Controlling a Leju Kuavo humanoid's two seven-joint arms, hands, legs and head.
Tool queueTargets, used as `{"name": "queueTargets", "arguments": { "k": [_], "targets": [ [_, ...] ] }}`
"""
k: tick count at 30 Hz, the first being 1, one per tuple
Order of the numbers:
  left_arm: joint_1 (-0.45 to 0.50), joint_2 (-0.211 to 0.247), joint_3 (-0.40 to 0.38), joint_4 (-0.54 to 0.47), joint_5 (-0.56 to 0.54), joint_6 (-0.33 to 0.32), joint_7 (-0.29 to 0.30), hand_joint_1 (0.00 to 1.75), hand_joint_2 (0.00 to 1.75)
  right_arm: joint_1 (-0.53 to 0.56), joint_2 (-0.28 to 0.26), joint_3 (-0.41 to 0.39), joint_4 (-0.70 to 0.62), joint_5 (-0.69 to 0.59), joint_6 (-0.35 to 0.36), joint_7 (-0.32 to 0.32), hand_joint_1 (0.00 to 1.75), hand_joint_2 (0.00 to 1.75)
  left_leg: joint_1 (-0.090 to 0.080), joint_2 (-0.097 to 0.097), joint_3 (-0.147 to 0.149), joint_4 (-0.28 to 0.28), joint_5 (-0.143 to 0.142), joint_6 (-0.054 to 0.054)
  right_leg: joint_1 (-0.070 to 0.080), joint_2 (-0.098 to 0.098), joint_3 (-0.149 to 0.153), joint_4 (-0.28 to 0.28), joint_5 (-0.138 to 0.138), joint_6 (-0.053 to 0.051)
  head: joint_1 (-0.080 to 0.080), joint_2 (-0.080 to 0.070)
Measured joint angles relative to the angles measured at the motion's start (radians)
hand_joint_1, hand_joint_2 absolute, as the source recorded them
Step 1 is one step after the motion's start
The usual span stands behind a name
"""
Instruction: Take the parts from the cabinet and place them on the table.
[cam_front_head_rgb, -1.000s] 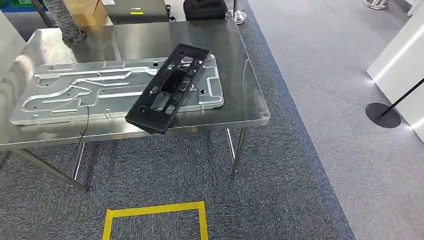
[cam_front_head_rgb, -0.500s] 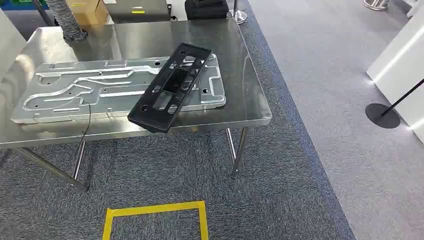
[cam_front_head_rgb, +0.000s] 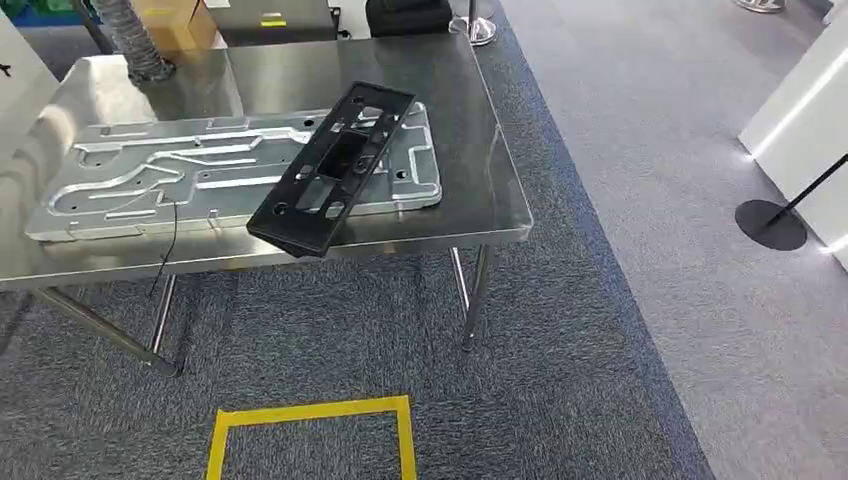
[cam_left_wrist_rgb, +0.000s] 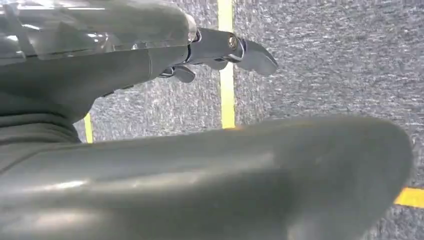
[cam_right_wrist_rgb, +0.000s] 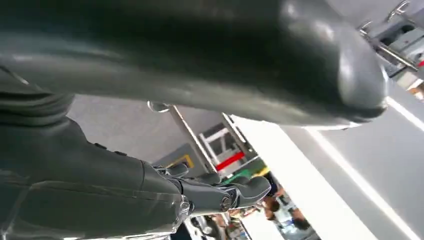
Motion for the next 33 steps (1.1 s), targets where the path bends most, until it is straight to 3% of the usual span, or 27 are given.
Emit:
{"name": "queueTargets", "arguments": {
  "k": [2, 4, 5, 10, 33],
  "targets": [
    [0.000, 0.000, 0.000, 0.000, 0.000, 0.000, 0.000, 0.00, 0.00, 0.001, 0.000, 0.001, 0.000, 0.000, 0.000, 0.000, 0.00, 0.00, 0.002, 0.000, 0.001, -0.003, 0.005, -0.002, 0.006, -0.001, 0.001, 0.001, 0.002, -0.008, 0.000, 0.000],
    [0.000, 0.000, 0.000, 0.000, 0.000, 0.000, 0.000, 0.00, 0.00, 0.001, 0.000, 0.001, 0.000, 0.000, 0.000, 0.000, 0.00, 0.00, 0.007, 0.000, 0.001, -0.007, 0.016, -0.023, 0.010, -0.001, -0.001, 0.002, 0.004, -0.013, 0.000, 0.000],
    [0.000, 0.000, 0.000, 0.000, 0.000, 0.000, 0.000, 0.00, 0.00, 0.001, 0.000, 0.001, 0.000, 0.000, 0.000, 0.000, 0.00, 0.00, 0.008, 0.000, 0.002, -0.008, 0.018, -0.028, 0.011, -0.001, -0.003, 0.003, 0.004, -0.015, 0.000, 0.000],
    [0.000, 0.000, 0.000, 0.000, 0.000, 0.000, 0.000, 0.00, 0.00, 0.001, 0.000, 0.001, 0.000, 0.000, 0.000, 0.000, 0.00, 0.00, 0.012, -0.001, -0.002, -0.008, 0.022, -0.036, 0.016, -0.002, -0.007, 0.005, 0.005, -0.016, 0.000, 0.000],
    [0.000, 0.000, 0.000, 0.000, 0.000, 0.000, 0.000, 0.00, 0.00, 0.001, 0.000, 0.001, 0.000, 0.000, 0.000, 0.000, 0.00, 0.00, 0.011, -0.001, -0.017, 0.001, 0.022, -0.036, 0.014, -0.002, -0.015, 0.005, 0.010, -0.009, 0.000, 0.000]
  ]
}}
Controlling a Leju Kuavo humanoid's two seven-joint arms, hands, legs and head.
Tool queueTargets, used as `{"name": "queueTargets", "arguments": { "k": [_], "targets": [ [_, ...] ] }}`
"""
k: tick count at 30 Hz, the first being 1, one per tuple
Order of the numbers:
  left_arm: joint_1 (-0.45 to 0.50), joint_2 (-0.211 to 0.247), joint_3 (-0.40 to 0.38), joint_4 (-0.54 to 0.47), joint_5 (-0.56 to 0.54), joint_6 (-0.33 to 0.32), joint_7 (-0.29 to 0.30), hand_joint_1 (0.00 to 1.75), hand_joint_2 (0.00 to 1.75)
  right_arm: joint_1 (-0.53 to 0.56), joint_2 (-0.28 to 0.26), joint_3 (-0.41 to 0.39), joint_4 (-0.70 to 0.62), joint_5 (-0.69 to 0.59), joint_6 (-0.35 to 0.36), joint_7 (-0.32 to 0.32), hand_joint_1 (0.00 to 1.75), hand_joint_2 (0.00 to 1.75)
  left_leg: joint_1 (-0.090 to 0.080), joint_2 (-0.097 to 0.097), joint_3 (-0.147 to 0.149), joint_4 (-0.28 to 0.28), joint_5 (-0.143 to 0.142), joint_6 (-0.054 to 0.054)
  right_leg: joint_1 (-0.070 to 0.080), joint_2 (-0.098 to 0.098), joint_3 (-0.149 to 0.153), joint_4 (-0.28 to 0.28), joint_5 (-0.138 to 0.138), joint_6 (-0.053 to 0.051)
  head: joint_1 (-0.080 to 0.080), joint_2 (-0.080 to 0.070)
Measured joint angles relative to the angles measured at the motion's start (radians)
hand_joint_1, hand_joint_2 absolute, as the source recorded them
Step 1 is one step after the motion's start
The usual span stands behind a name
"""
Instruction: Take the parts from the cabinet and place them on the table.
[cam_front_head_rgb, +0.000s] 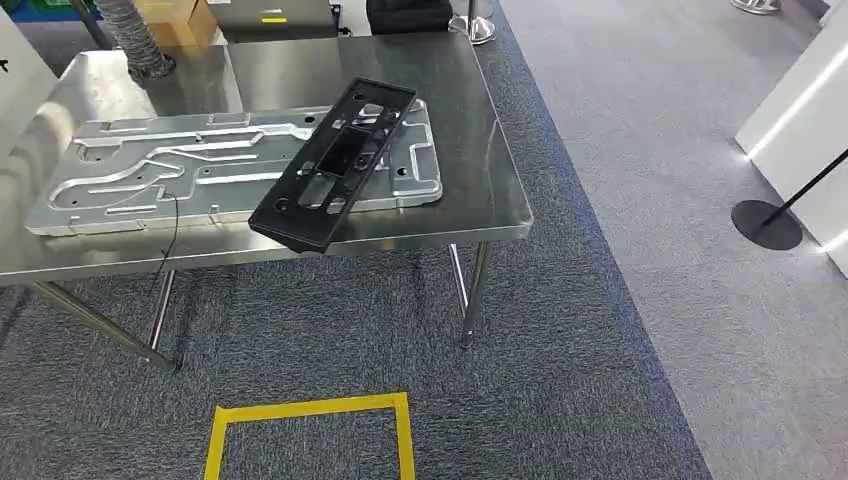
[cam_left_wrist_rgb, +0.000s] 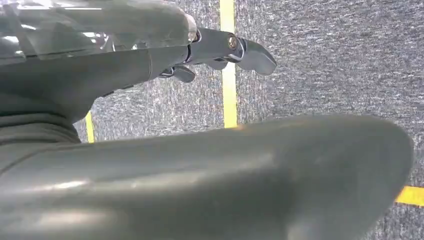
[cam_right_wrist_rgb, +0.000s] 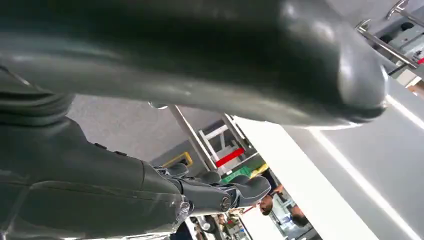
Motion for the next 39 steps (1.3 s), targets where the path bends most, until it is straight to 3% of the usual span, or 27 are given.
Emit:
{"name": "queueTargets", "arguments": {
  "k": [2, 3, 5, 6, 8, 10, 12, 17, 21, 23, 24, 27, 31, 36, 38, 39],
  "targets": [
    [0.000, 0.000, 0.000, 0.000, -0.002, 0.002, 0.003, 0.00, 0.00, 0.000, 0.000, 0.000, 0.000, 0.004, 0.000, 0.000, 0.00, 0.00, 0.000, 0.000, 0.000, 0.000, 0.000, 0.000, 0.000, 0.000, 0.000, 0.000, 0.000, 0.000, 0.000, 0.000],
    [-0.001, 0.000, 0.000, 0.000, -0.020, 0.019, 0.033, 0.00, 0.00, 0.005, 0.000, 0.000, -0.001, 0.040, 0.000, 0.000, 0.00, 1.75, 0.000, 0.000, -0.001, 0.000, 0.000, 0.000, 0.000, 0.000, 0.000, 0.000, 0.000, 0.001, 0.000, 0.000],
    [0.000, 0.024, -0.029, 0.001, -0.076, 0.043, 0.118, 0.00, 0.00, 0.062, 0.007, -0.001, -0.097, 0.216, 0.000, -0.002, 0.00, 1.75, -0.001, 0.000, -0.002, 0.000, 0.000, 0.000, 0.000, 0.001, 0.001, 0.001, 0.001, 0.001, 0.000, 0.000],
    [0.000, 0.039, -0.051, 0.002, -0.088, 0.035, 0.127, 0.00, 0.00, 0.074, 0.025, 0.002, -0.160, 0.351, 0.001, -0.002, 0.00, 1.75, -0.001, 0.002, -0.003, -0.001, 0.000, -0.001, 0.001, 0.005, -0.002, 0.002, 0.002, -0.001, 0.000, 0.000],
    [-0.010, 0.061, -0.080, 0.003, -0.092, 0.023, 0.119, 0.00, 0.00, 0.087, 0.077, -0.002, -0.213, 0.552, 0.000, -0.001, 0.00, 1.75, 0.002, 0.007, -0.002, 0.000, 0.000, -0.002, 0.003, 0.010, -0.003, 0.002, 0.003, -0.002, 0.000, 0.000],
    [-0.018, 0.075, -0.089, 0.004, -0.082, 0.019, 0.083, 0.00, 0.00, 0.117, 0.103, 0.000, -0.265, 0.706, 0.000, 0.000, 0.00, 1.75, 0.004, -0.001, -0.003, 0.001, 0.004, -0.001, 0.003, -0.002, -0.003, 0.002, 0.002, -0.001, 0.000, 0.000],
    [-0.015, 0.083, -0.094, 0.005, -0.064, 0.022, 0.043, 0.00, 0.00, 0.116, 0.135, 0.000, -0.306, 0.772, 0.000, 0.000, 0.00, 1.75, 0.004, -0.007, -0.007, 0.000, 0.006, -0.003, 0.003, -0.006, -0.004, 0.002, 0.002, -0.001, 0.000, 0.000],
    [-0.018, 0.084, -0.097, 0.005, -0.053, 0.032, -0.027, 0.00, 0.00, 0.096, 0.219, 0.000, -0.377, 0.776, 0.000, 0.000, 0.00, 1.75, 0.003, -0.008, -0.008, 0.001, 0.007, -0.002, 0.003, -0.007, -0.005, 0.002, 0.003, 0.000, 0.000, 0.000],
    [-0.016, 0.078, -0.098, 0.005, -0.061, 0.035, -0.024, 0.00, 0.00, 0.087, 0.251, -0.013, -0.424, 0.736, 0.000, 0.000, 0.00, 1.75, 0.003, -0.007, -0.011, 0.003, 0.007, -0.001, 0.002, -0.005, -0.009, 0.002, 0.004, 0.002, 0.000, 0.000],
    [-0.016, 0.072, -0.097, 0.005, -0.059, 0.035, -0.019, 0.00, 0.00, 0.042, 0.235, -0.005, -0.443, 0.683, 0.000, -0.013, 0.00, 1.75, 0.003, -0.008, -0.011, 0.004, 0.007, -0.001, 0.001, -0.006, -0.010, 0.001, 0.004, 0.002, 0.000, 0.000],
    [-0.014, 0.070, -0.097, 0.005, -0.053, 0.035, -0.014, 0.00, 0.00, 0.017, 0.212, -0.002, -0.447, 0.609, 0.000, -0.062, 0.00, 1.75, 0.003, -0.009, -0.013, 0.004, 0.007, -0.001, 0.002, -0.008, -0.010, 0.001, 0.004, 0.002, 0.000, 0.000],
    [-0.005, 0.064, -0.096, 0.005, -0.043, 0.036, -0.006, 0.00, 0.00, -0.053, 0.119, -0.001, -0.406, 0.338, 0.000, -0.344, 0.00, 1.75, 0.003, -0.012, -0.016, 0.004, 0.006, -0.001, 0.002, -0.010, -0.011, 0.001, 0.004, 0.003, 0.000, 0.000],
    [-0.004, 0.058, -0.095, 0.005, -0.035, 0.037, 0.028, 0.00, 0.00, -0.095, 0.063, 0.000, -0.284, 0.195, 0.000, -0.391, 0.00, 1.75, 0.003, -0.007, -0.016, 0.005, 0.005, 0.000, 0.002, -0.005, -0.012, 0.001, 0.004, 0.003, 0.000, 0.000],
    [0.000, 0.052, -0.095, 0.005, -0.032, 0.035, 0.036, 0.00, 0.00, -0.102, 0.032, 0.000, -0.143, 0.112, 0.000, -0.438, 0.00, 1.75, 0.002, -0.007, -0.017, 0.006, 0.005, 0.001, 0.001, -0.005, -0.013, 0.001, 0.006, 0.005, 0.000, 0.000],
    [-0.001, 0.052, -0.096, 0.005, -0.041, 0.027, 0.036, 0.00, 0.00, -0.091, 0.025, 0.000, -0.061, 0.008, 0.000, -0.522, 0.00, 1.75, 0.002, -0.007, -0.016, 0.006, 0.005, 0.001, 0.001, -0.005, -0.013, 0.000, 0.006, 0.006, 0.000, 0.000],
    [-0.001, 0.051, -0.097, 0.005, -0.044, 0.021, 0.034, 0.00, 0.00, -0.067, 0.020, -0.001, 0.012, -0.112, 0.000, -0.617, 0.00, 1.75, 0.002, -0.007, -0.017, 0.007, 0.005, 0.001, 0.002, -0.006, -0.012, 0.000, 0.006, 0.006, 0.000, 0.000]
  ]
}}
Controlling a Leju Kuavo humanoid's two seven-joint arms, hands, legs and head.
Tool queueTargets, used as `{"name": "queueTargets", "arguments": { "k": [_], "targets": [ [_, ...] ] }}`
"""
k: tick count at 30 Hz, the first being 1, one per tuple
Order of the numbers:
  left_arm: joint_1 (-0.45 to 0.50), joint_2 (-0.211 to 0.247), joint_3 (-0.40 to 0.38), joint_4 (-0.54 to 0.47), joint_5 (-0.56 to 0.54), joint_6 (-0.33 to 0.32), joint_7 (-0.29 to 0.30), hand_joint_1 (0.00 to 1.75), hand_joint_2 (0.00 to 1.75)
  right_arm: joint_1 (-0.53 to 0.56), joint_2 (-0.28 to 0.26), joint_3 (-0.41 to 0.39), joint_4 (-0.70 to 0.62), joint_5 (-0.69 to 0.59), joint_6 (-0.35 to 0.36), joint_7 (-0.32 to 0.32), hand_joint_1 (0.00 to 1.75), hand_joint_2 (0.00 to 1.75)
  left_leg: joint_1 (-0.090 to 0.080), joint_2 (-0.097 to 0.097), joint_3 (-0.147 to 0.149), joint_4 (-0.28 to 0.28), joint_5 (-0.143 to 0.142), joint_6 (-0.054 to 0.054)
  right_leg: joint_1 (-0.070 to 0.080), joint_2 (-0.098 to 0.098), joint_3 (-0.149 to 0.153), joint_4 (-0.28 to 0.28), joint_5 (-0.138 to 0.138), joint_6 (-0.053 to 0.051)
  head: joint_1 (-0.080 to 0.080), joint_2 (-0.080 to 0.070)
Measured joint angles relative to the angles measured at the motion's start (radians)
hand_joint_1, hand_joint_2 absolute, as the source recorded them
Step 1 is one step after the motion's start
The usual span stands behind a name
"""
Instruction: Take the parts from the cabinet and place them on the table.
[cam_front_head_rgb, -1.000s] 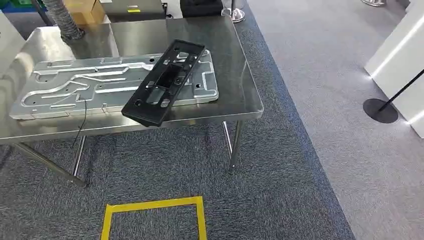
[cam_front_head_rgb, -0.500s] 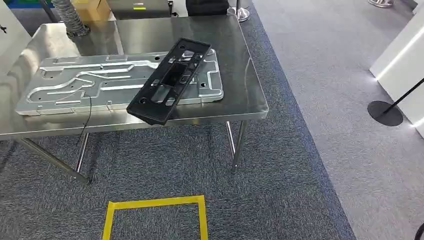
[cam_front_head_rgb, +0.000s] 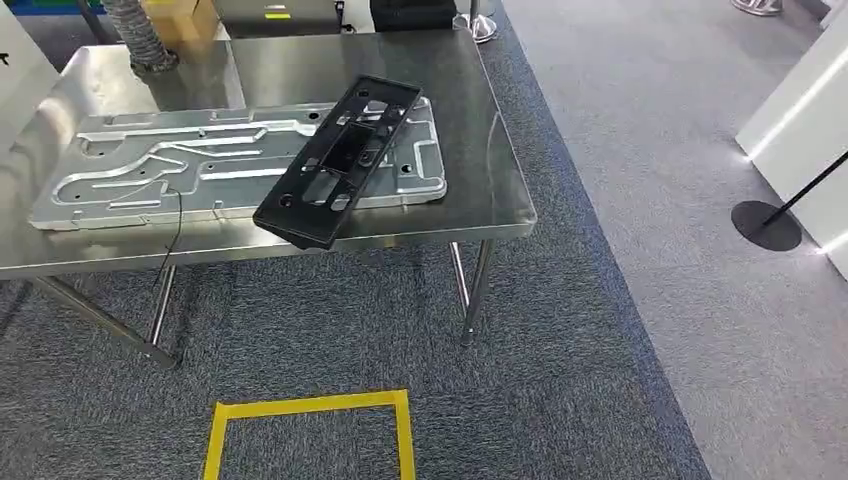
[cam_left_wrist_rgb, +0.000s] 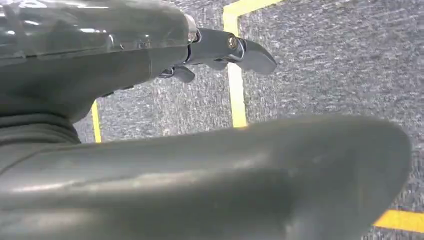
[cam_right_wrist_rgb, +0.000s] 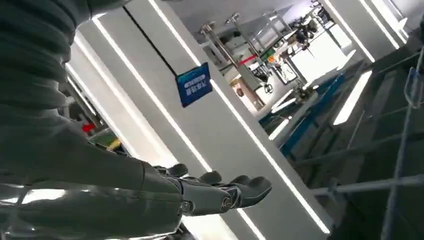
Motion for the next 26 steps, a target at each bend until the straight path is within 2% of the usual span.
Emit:
{"name": "queueTargets", "arguments": {
  "k": [1, 3, 4, 5, 6, 7, 8, 9, 10, 11, 12, 13, 14, 15, 16, 17, 18, 19, 20, 21, 23, 25, 26],
  "targets": [
    [0.000, 0.000, 0.000, 0.000, -0.003, -0.006, -0.008, 0.00, 0.00, 0.052, -0.002, -0.002, 0.092, -0.157, 0.000, -0.118, 0.00, 1.75, 0.000, -0.001, 0.000, 0.001, 0.000, 0.001, 0.000, -0.001, 0.001, 0.000, 0.000, 0.001, 0.000, 0.000],
    [0.001, -0.002, -0.001, 0.000, -0.005, -0.010, -0.023, 0.00, 0.00, 0.156, -0.007, 0.000, 0.250, -0.435, -0.001, -0.297, 0.00, 1.75, 0.000, -0.005, -0.005, 0.001, 0.000, 0.006, 0.000, -0.006, 0.001, 0.000, 0.000, 0.003, 0.000, 0.000],
    [0.001, -0.003, -0.002, 0.000, -0.005, -0.013, -0.032, 0.00, 0.00, 0.249, 0.010, -0.001, 0.334, -0.569, -0.001, -0.408, 0.00, 1.75, -0.003, -0.010, -0.012, 0.001, 0.002, 0.007, -0.001, -0.010, 0.002, 0.002, 0.000, 0.003, 0.000, 0.000],
    [0.006, -0.002, -0.002, 0.000, -0.006, -0.014, -0.041, 0.00, 0.00, 0.431, 0.086, -0.012, 0.445, -0.685, 0.013, -0.539, 0.00, 1.75, -0.011, -0.009, -0.018, -0.001, 0.001, 0.005, -0.001, -0.007, 0.003, 0.006, 0.000, 0.002, 0.000, 0.000],
    [0.009, -0.004, -0.004, 0.000, -0.009, -0.015, -0.043, 0.00, 0.00, 0.678, 0.241, -0.054, 0.586, -0.776, 0.044, -0.633, 0.00, 1.75, -0.006, 0.020, -0.014, 0.007, 0.000, 0.005, 0.005, 0.023, 0.000, 0.009, 0.011, 0.005, -0.001, 0.000],
    [-0.001, -0.007, -0.006, 0.000, -0.011, -0.015, -0.045, 0.00, 0.00, 0.909, 0.416, -0.122, 0.679, -0.806, 0.076, -0.676, 0.00, 1.75, 0.009, 0.033, -0.010, 0.011, -0.007, 0.002, 0.017, 0.038, 0.005, 0.003, 0.016, 0.002, -0.005, 0.000],
    [-0.020, -0.011, -0.008, 0.000, -0.014, -0.016, -0.047, 0.00, 0.00, 1.066, 0.567, -0.198, 0.758, -0.781, 0.155, -0.673, 0.00, 1.75, 0.022, 0.032, -0.009, 0.012, -0.009, -0.001, 0.033, 0.035, 0.016, -0.005, 0.018, 0.001, -0.002, 0.000],
    [-0.033, -0.013, -0.011, -0.001, -0.016, -0.019, -0.047, 0.00, 0.00, 1.178, 0.696, -0.286, 0.848, -0.708, 0.258, -0.669, 0.00, 1.75, 0.022, 0.017, -0.011, 0.013, -0.007, 0.004, 0.032, 0.017, 0.019, -0.006, 0.016, 0.000, 0.001, 0.000],
    [-0.047, -0.021, -0.014, -0.002, -0.016, -0.018, -0.050, 0.00, 0.00, 1.281, 0.821, -0.391, 0.915, -0.563, 0.328, -0.678, 0.00, 1.75, 0.011, -0.013, -0.012, 0.017, -0.004, 0.008, 0.016, -0.010, 0.013, 0.000, 0.012, 0.005, 0.002, 0.000],
    [-0.049, -0.028, -0.016, -0.003, -0.016, -0.018, -0.050, 0.00, 0.00, 1.352, 0.875, -0.483, 0.961, -0.422, 0.341, -0.678, 0.00, 1.75, -0.005, -0.049, -0.022, 0.013, 0.008, 0.020, 0.003, -0.045, 0.015, 0.010, -0.004, 0.017, 0.002, 0.000],
    [-0.037, -0.028, -0.020, -0.004, -0.016, -0.016, -0.049, 0.00, 0.00, 1.413, 0.939, -0.665, 1.027, -0.162, 0.352, -0.663, 0.00, 1.75, -0.009, -0.083, -0.019, 0.013, 0.027, 0.020, -0.008, -0.082, 0.010, 0.013, -0.004, 0.017, 0.000, 0.000],
    [-0.025, -0.028, -0.023, -0.004, -0.017, -0.015, -0.047, 0.00, 0.00, 1.467, 0.986, -0.839, 1.072, 0.084, 0.366, -0.645, 0.00, 1.75, -0.014, -0.117, -0.024, 0.011, 0.038, 0.018, -0.014, -0.118, 0.005, 0.012, -0.006, 0.021, 0.000, 0.000],
    [-0.004, -0.024, -0.027, -0.003, -0.020, -0.015, -0.044, 0.00, 0.00, 1.501, 1.020, -1.037, 1.127, 0.346, 0.383, -0.621, 0.00, 1.75, -0.014, -0.138, -0.033, 0.008, 0.045, 0.017, -0.012, -0.142, 0.005, 0.008, -0.007, 0.022, 0.001, 0.000],
    [0.015, -0.016, -0.030, -0.001, -0.023, -0.012, -0.039, 0.00, 0.00, 1.527, 1.088, -1.312, 1.196, 0.650, 0.401, -0.610, 0.00, 1.75, -0.011, -0.151, -0.036, 0.004, 0.050, 0.020, -0.019, -0.158, 0.004, 0.004, -0.007, 0.021, 0.000, 0.000],
    [0.028, -0.016, -0.032, -0.001, -0.027, -0.013, -0.037, 0.00, 0.00, 1.542, 1.137, -1.538, 1.255, 0.853, 0.410, -0.608, 0.00, 1.75, -0.011, -0.161, -0.037, 0.002, 0.053, 0.019, -0.017, -0.167, 0.004, 0.000, -0.007, 0.022, 0.000, 0.000],
    [0.035, -0.017, -0.034, -0.001, -0.029, -0.013, -0.034, 0.00, 0.00, 1.552, 1.185, -1.741, 1.316, 1.003, 0.415, -0.607, 0.00, 1.75, -0.011, -0.164, -0.039, -0.001, 0.056, 0.019, -0.017, -0.172, 0.005, -0.004, -0.007, 0.021, 0.000, 0.000],
    [0.041, -0.021, -0.036, -0.001, -0.031, -0.013, -0.031, 0.00, 0.00, 1.556, 1.239, -1.946, 1.380, 1.112, 0.411, -0.612, 0.00, 1.75, -0.009, -0.165, -0.040, -0.004, 0.055, 0.019, -0.014, -0.172, 0.009, -0.006, -0.007, 0.021, 0.000, 0.000],
    [0.043, -0.024, -0.037, -0.001, -0.031, -0.014, -0.029, 0.00, 0.00, 1.566, 1.287, -2.130, 1.429, 1.162, 0.404, -0.621, 0.00, 1.75, -0.005, -0.162, -0.039, -0.004, 0.051, 0.015, -0.010, -0.165, 0.011, -0.008, -0.005, 0.018, 0.000, 0.000],
    [0.042, -0.026, -0.039, -0.002, -0.034, -0.014, -0.028, 0.00, 0.00, 1.578, 1.325, -2.275, 1.466, 1.145, 0.400, -0.629, 0.00, 1.75, -0.003, -0.153, -0.040, -0.004, 0.047, 0.015, -0.008, -0.153, 0.013, -0.010, -0.004, 0.017, 0.000, 0.000],
    [0.039, -0.029, -0.042, -0.002, -0.036, -0.014, -0.028, 0.00, 0.00, 1.597, 1.358, -2.384, 1.500, 1.087, 0.401, -0.628, 0.00, 1.75, -0.003, -0.139, -0.038, -0.003, 0.041, 0.015, -0.008, -0.135, 0.011, -0.010, -0.004, 0.018, 0.000, 0.000],
    [0.034, -0.031, -0.047, -0.002, -0.036, -0.011, -0.024, 0.00, 0.00, 1.612, 1.423, -2.549, 1.576, 0.873, 0.410, -0.601, 0.00, 1.75, -0.006, -0.105, -0.033, -0.004, 0.032, 0.015, -0.008, -0.100, 0.008, -0.009, -0.001, 0.017, 0.000, 0.000],
    [0.026, -0.031, -0.052, -0.002, -0.037, -0.005, -0.019, 0.00, 0.00, 1.630, 1.477, -2.626, 1.631, 0.769, 0.410, -0.566, 0.00, 1.75, -0.007, -0.067, -0.025, -0.004, 0.021, 0.014, -0.007, -0.061, 0.004, -0.009, 0.003, 0.015, 0.000, 0.000],
    [0.021, -0.031, -0.054, -0.002, -0.037, -0.004, -0.019, 0.00, 0.00, 1.640, 1.510, -2.630, 1.659, 0.755, 0.408, -0.547, 0.00, 1.75, -0.007, -0.049, -0.020, -0.004, 0.016, 0.014, -0.006, -0.045, 0.003, -0.010, 0.003, 0.014, 0.000, 0.000]
  ]
}}
